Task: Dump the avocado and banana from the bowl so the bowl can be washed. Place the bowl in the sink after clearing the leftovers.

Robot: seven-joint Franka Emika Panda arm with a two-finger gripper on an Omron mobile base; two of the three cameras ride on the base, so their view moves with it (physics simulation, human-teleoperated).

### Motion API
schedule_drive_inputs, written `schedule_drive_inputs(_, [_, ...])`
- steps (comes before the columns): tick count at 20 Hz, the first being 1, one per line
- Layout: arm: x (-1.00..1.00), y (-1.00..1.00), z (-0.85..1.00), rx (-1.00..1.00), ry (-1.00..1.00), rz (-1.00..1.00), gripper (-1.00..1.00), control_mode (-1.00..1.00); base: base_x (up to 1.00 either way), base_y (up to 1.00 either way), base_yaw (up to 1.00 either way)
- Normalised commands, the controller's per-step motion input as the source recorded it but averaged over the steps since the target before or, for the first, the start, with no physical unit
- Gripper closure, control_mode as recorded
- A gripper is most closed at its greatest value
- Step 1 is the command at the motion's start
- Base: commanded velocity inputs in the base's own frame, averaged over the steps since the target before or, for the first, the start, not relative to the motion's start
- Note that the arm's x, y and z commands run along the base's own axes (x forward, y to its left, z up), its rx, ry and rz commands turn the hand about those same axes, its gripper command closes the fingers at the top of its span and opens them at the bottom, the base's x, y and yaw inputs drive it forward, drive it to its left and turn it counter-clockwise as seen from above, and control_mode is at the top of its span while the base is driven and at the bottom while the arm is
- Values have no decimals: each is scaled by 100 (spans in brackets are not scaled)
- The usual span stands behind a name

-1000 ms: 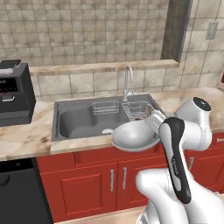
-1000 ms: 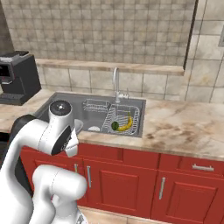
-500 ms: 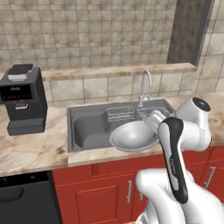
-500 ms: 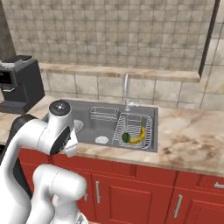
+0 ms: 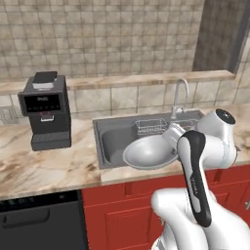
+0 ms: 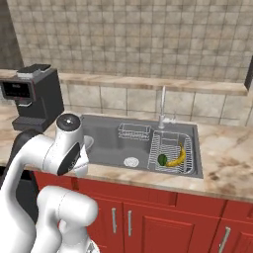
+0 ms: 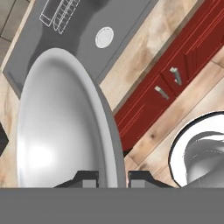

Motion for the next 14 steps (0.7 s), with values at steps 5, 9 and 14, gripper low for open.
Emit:
schedule_drive_inputs(5, [0, 0, 0, 0, 0, 0, 100, 100, 43, 36, 0])
schedule_drive_inputs(9, [0, 0, 0, 0, 0, 0, 100, 100, 45, 40, 0])
schedule_drive_inputs(14, [0, 0, 0, 0, 0, 0, 100, 100, 35, 45, 0])
